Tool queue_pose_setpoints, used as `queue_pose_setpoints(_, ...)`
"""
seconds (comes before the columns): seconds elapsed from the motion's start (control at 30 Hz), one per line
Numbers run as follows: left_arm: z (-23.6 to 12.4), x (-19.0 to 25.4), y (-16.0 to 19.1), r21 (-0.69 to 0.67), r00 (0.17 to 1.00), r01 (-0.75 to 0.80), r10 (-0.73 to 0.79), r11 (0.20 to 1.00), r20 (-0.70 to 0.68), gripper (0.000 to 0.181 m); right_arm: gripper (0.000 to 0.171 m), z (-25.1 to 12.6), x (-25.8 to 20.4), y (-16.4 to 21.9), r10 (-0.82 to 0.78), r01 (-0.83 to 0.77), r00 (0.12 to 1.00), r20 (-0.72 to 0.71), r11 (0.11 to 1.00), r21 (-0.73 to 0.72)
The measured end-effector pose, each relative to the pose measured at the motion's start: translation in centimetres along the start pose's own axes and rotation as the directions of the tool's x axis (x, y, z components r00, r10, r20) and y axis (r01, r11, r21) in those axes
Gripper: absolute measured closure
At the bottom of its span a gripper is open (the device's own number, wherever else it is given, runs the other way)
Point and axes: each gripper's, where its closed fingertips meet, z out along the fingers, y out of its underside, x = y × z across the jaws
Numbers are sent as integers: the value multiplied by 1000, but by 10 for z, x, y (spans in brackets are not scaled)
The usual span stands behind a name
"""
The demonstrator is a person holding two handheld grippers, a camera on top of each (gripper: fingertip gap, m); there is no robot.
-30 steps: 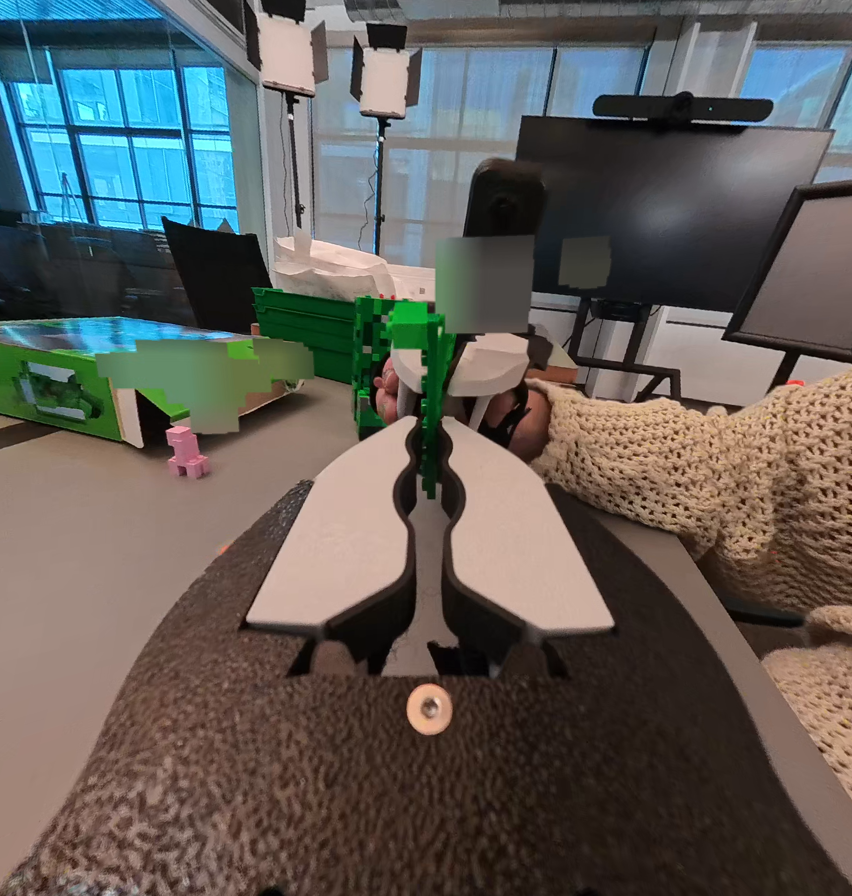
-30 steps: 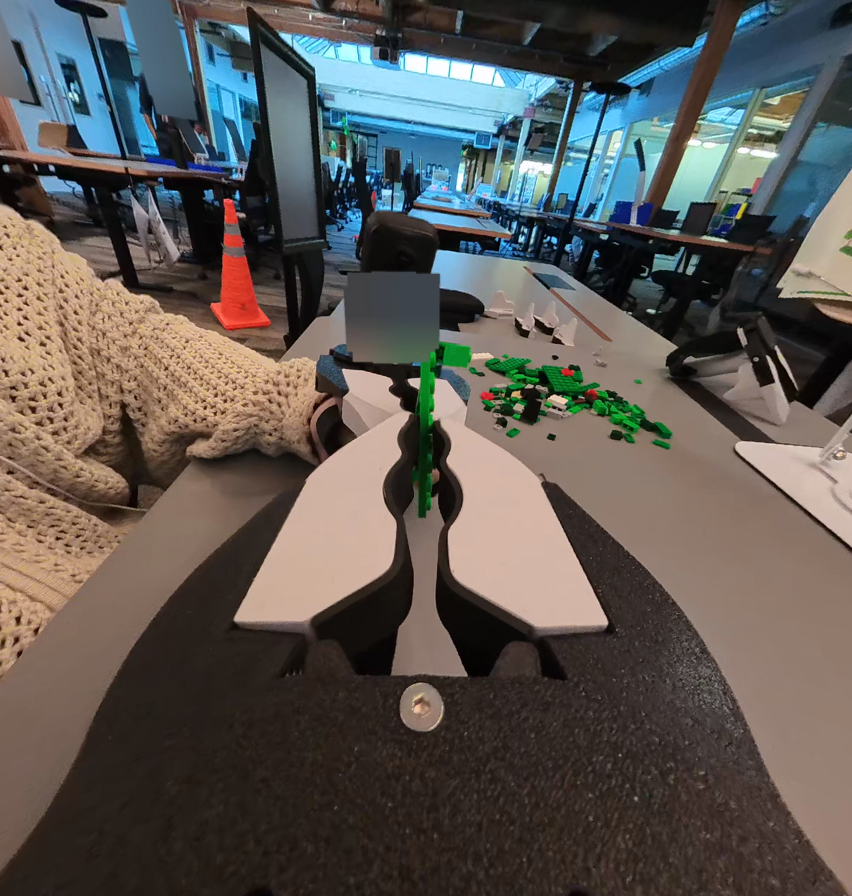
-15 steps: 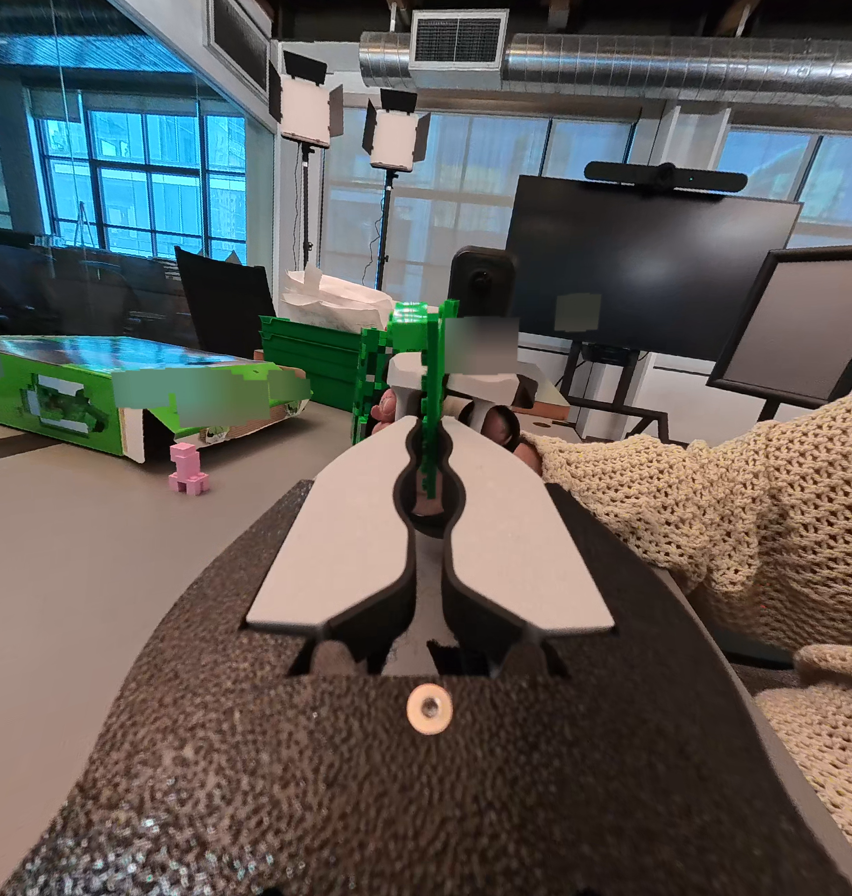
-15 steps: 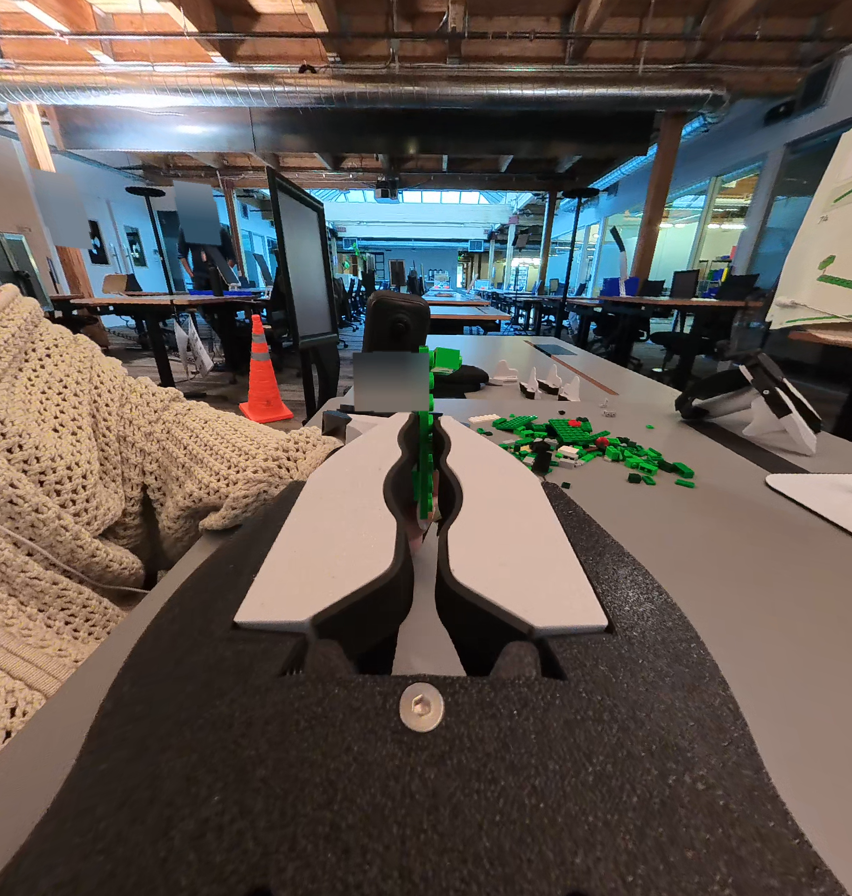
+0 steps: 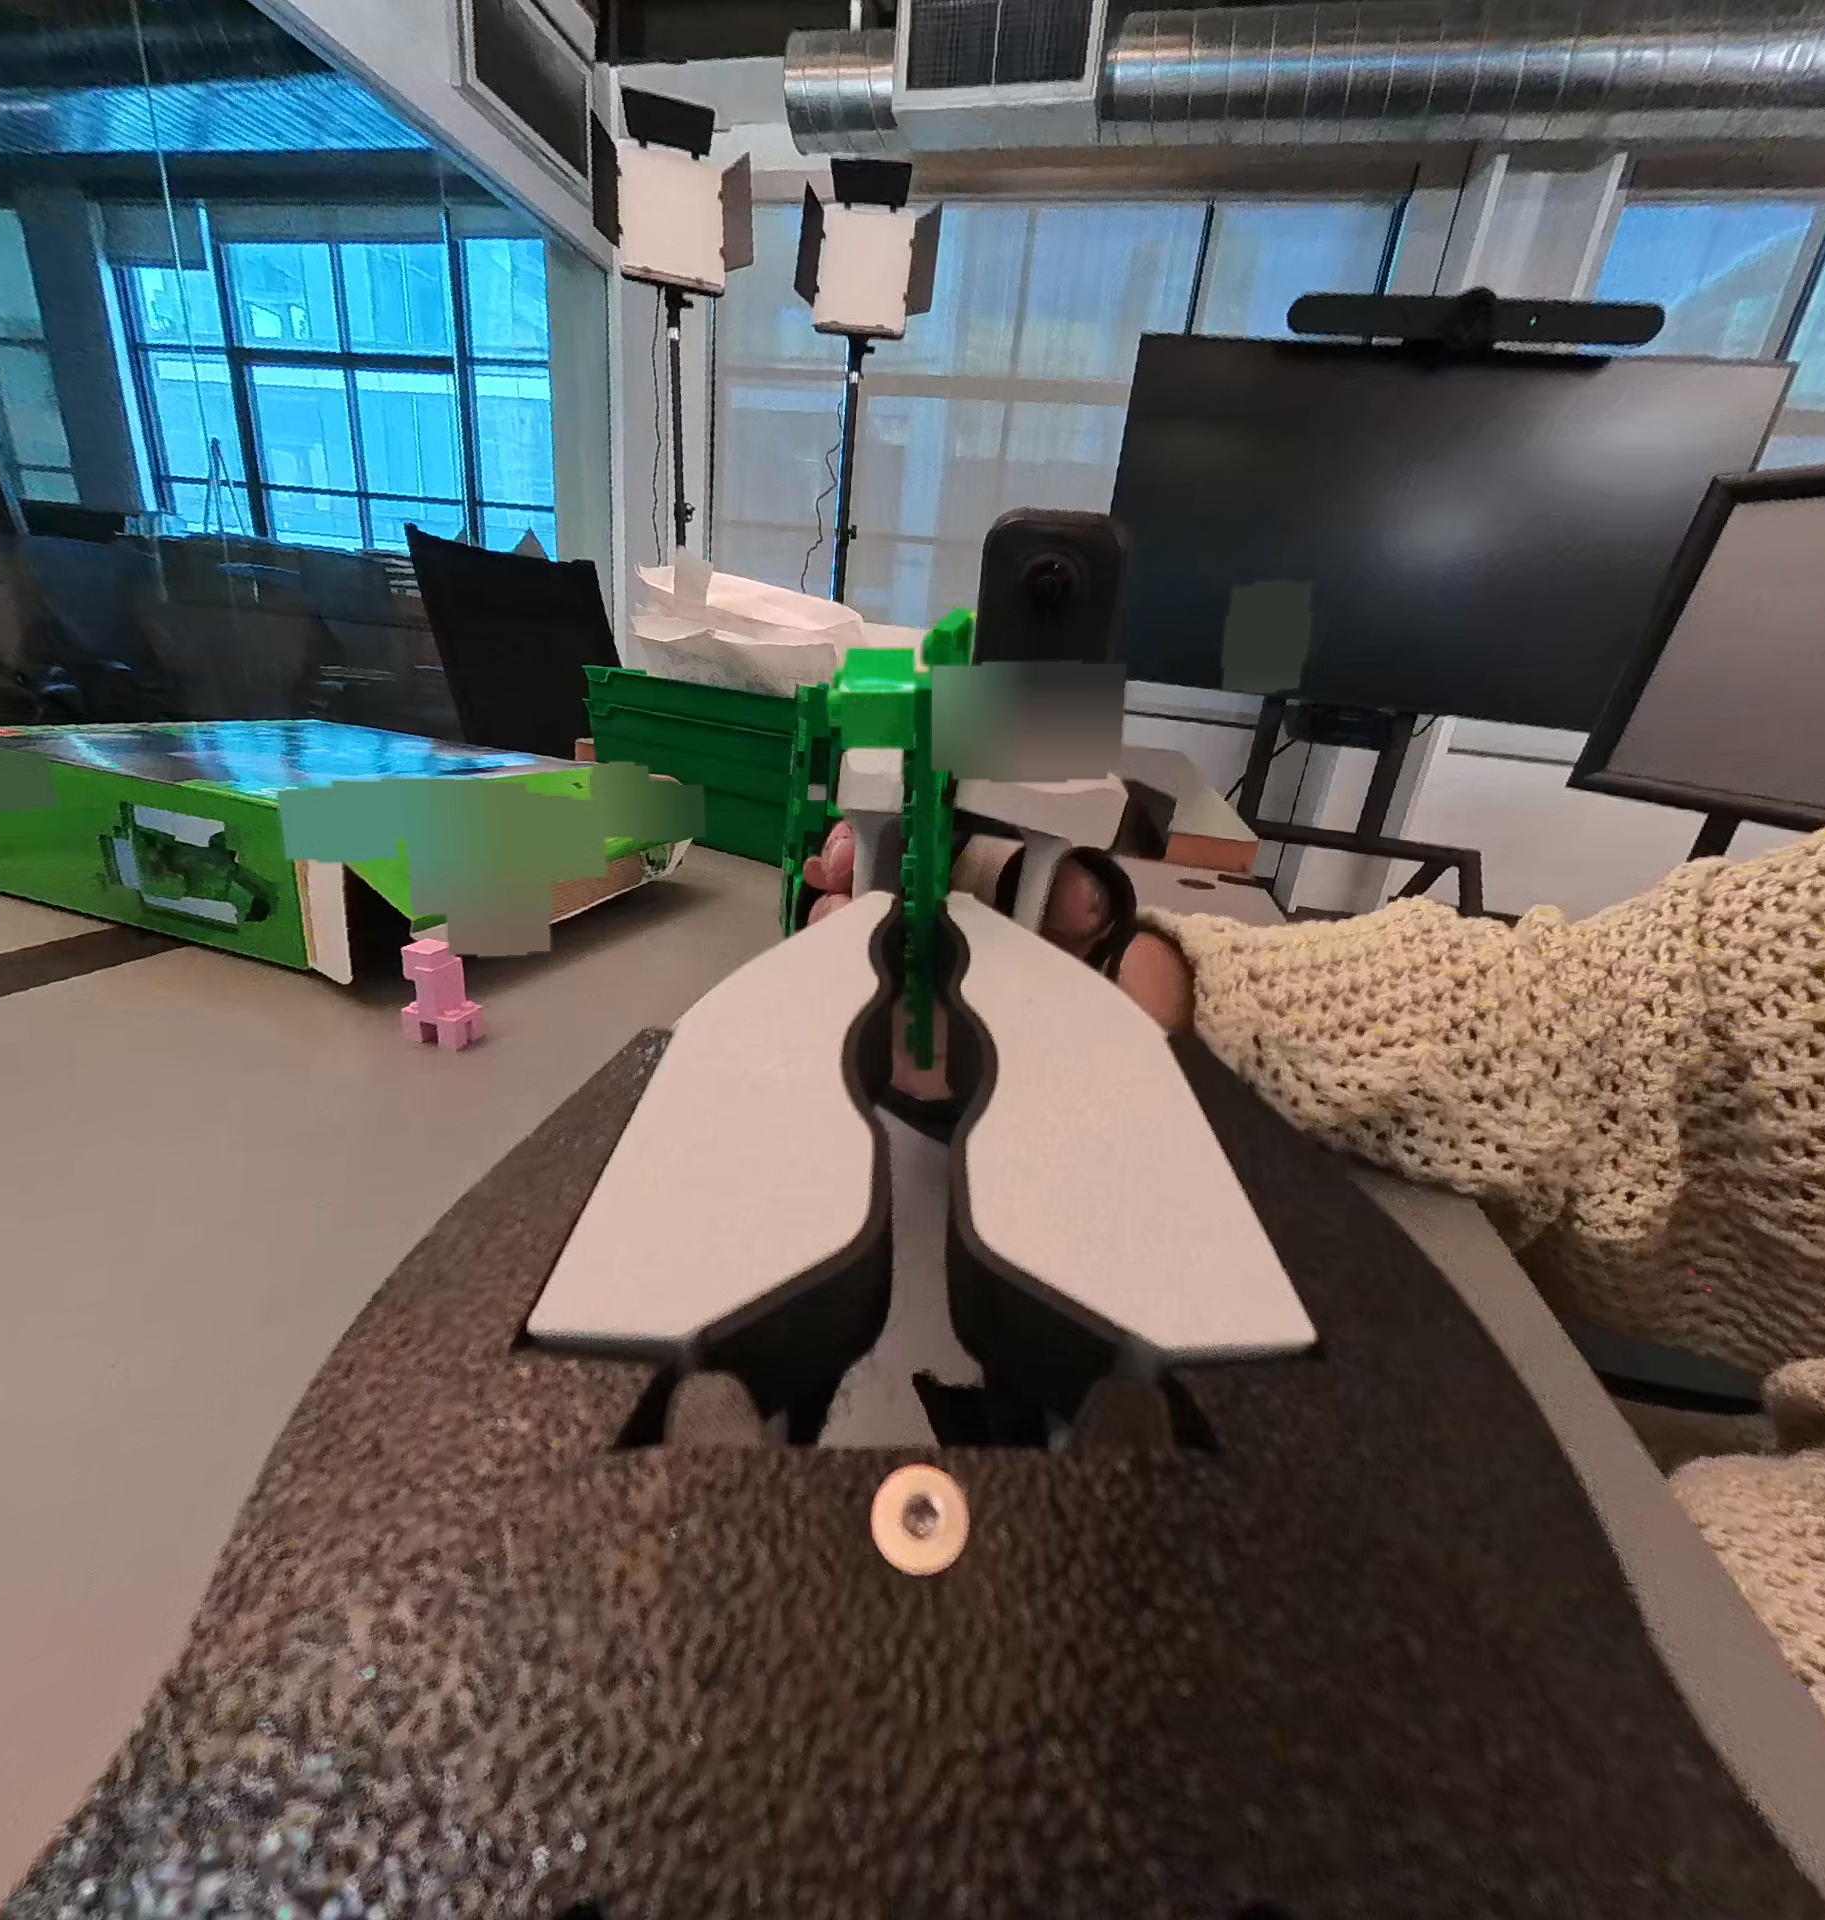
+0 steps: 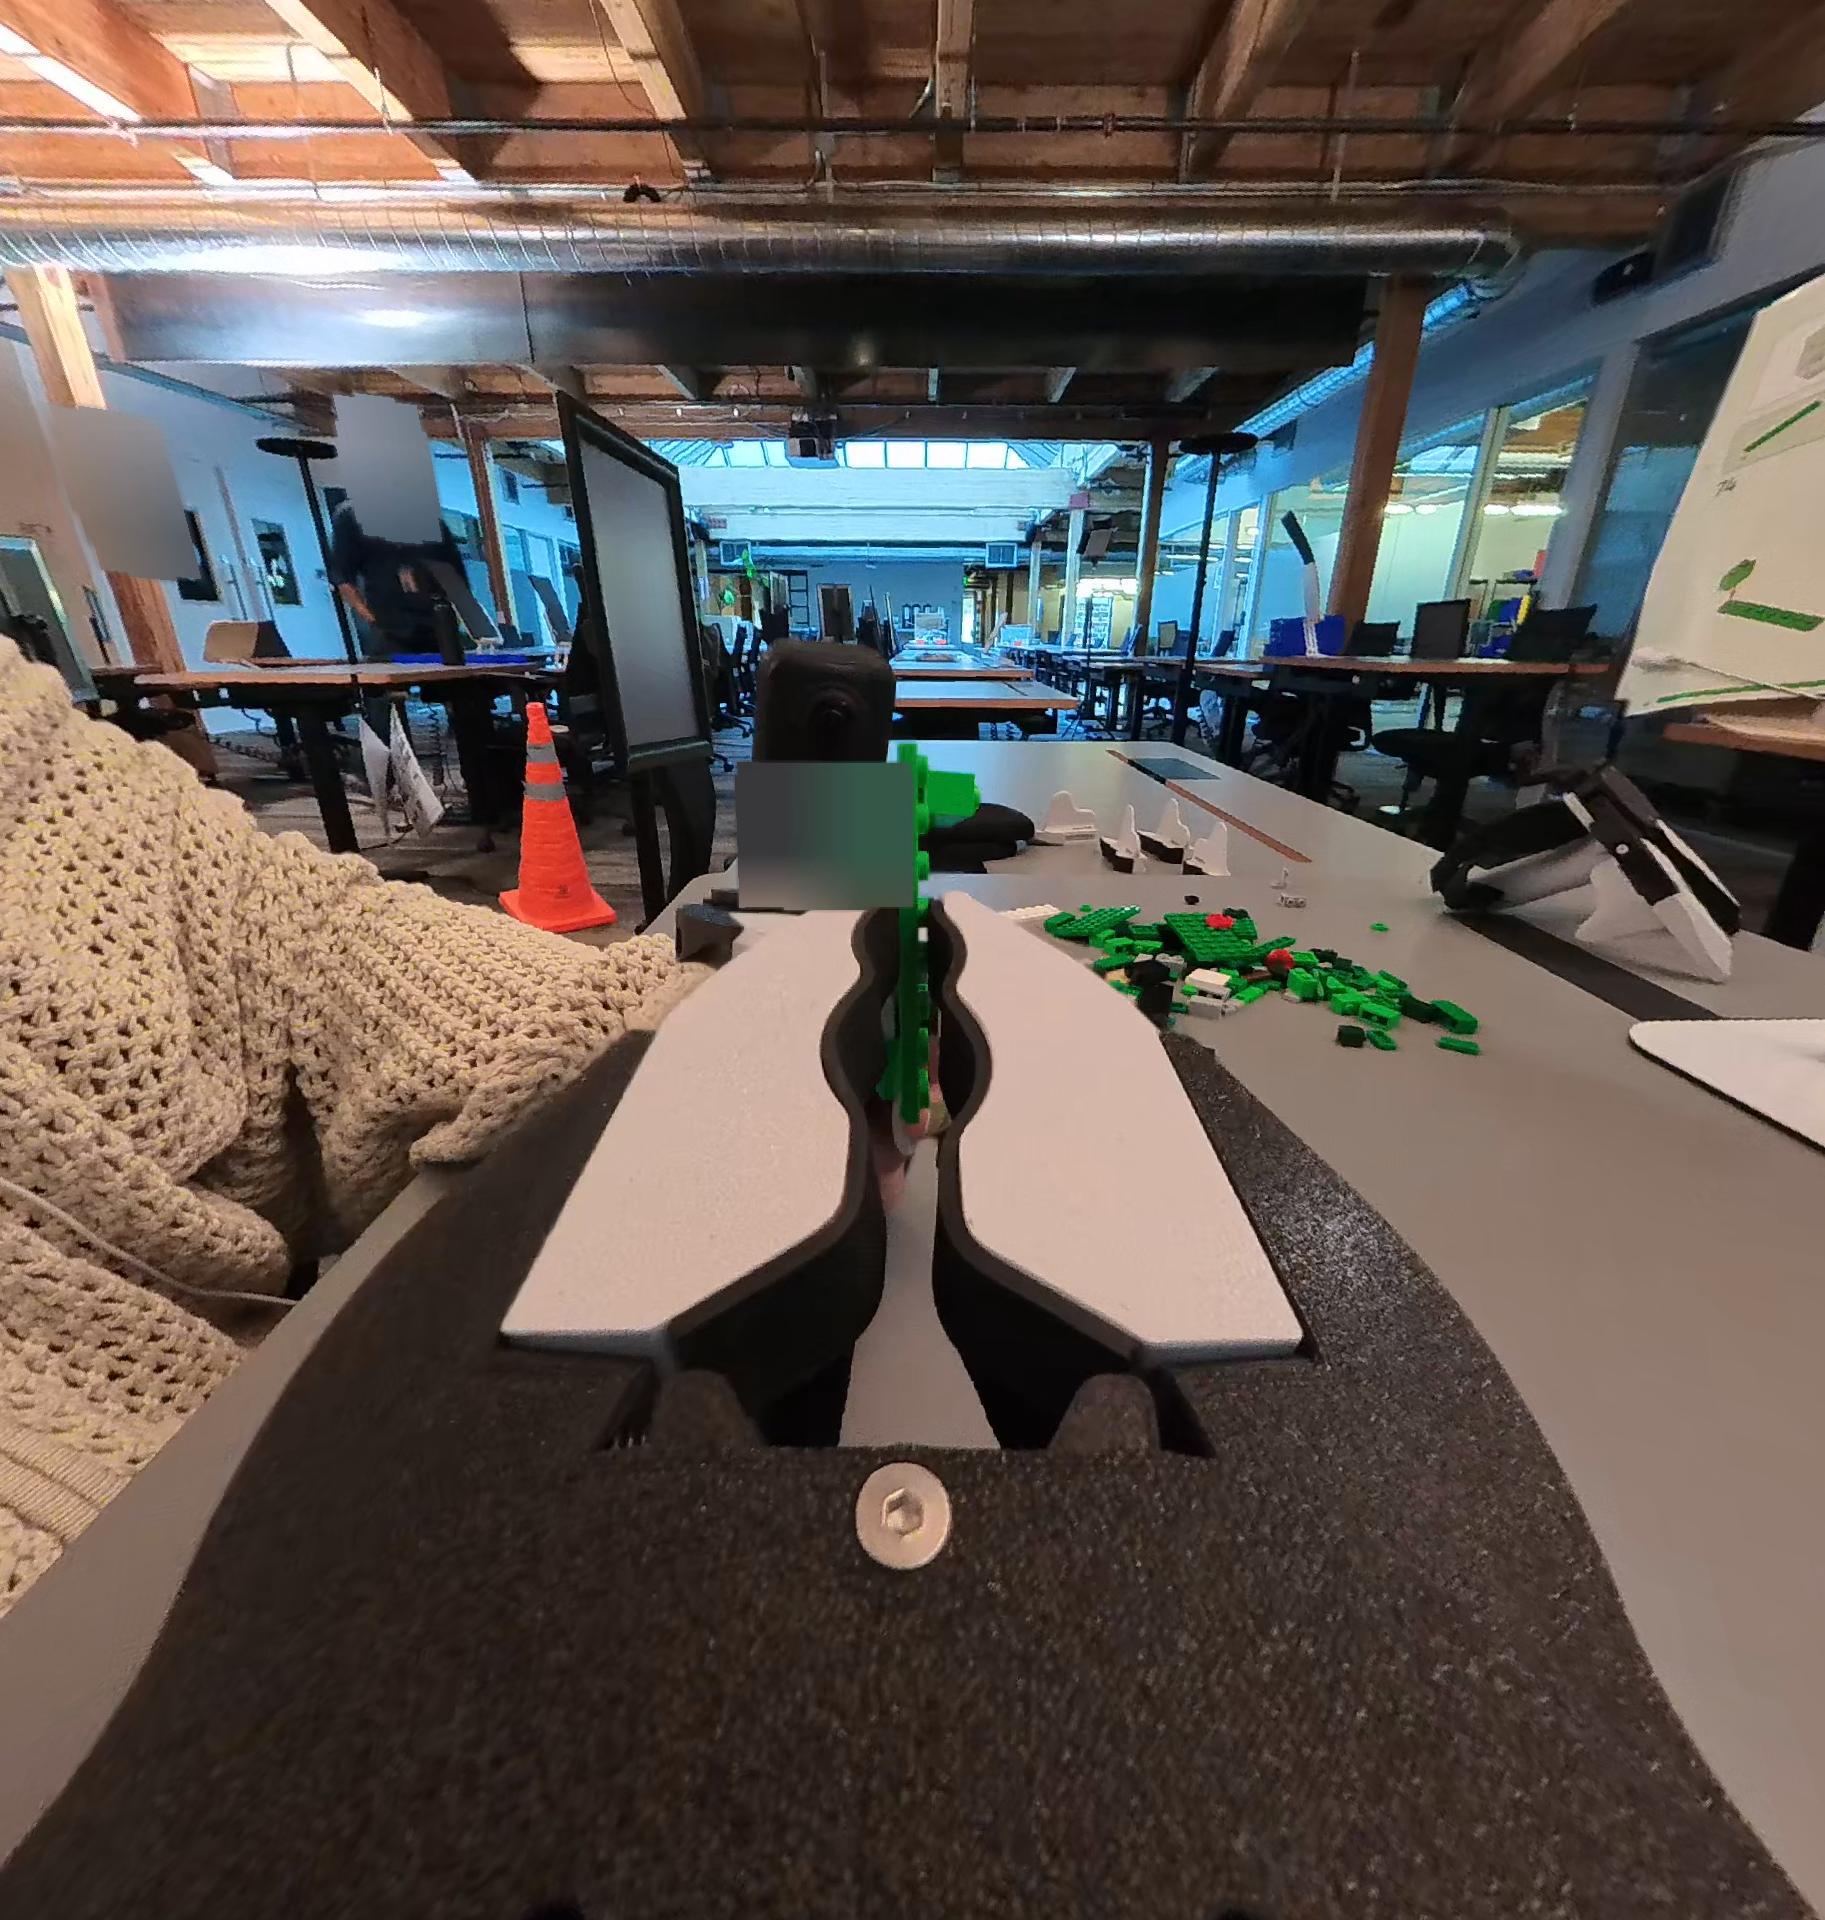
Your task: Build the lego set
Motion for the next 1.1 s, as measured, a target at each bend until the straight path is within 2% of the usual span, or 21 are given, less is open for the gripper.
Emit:
queue_pose_setpoints(0.03, 0, 1, 2, -13, 1000, -9, 9, 1000, -2, 177, 167, 0, -1, 1, -2, 2, 1000, 7, 1000, -6)
queue_pose_setpoints(0.2, 1, 3, 2, -17, 1000, -20, 20, 1000, -5, 177, 167, 0, -3, 1, -1, 1, 1000, 23, 1000, -3)
queue_pose_setpoints(0.4, 3, 6, 6, -47, 999, -11, 10, 999, -31, 178, 157, -1, -2, -2, 32, -32, 999, 25, 999, 3)
queue_pose_setpoints(0.5, 6, 12, 11, -81, 997, -45, 40, 996, -60, 178, 132, -2, -10, -10, 37, -38, 997, 74, 999, 10)
queue_pose_setpoints(0.53, 6, 14, 13, -88, 997, -51, 46, 995, -67, 178, 129, -3, -13, -9, 32, -31, 995, 92, 999, -9)
queue_pose_setpoints(0.63, 7, 17, 15, -104, 995, -69, 60, 992, -85, 178, 142, -4, -17, -8, -26, 30, 995, 96, 999, -42)
queue_pose_setpoints(0.87, 10, 28, 23, -148, 985, -120, 99, 982, -144, 177, 151, -7, -27, -3, -63, 80, 988, 138, 989, -124)
queue_pose_setpoints(1.1, 10, 33, 26, -167, 981, -127, 99, 978, -169, 177, 147, -9, -30, 0, -81, 106, 987, 141, 978, -179)
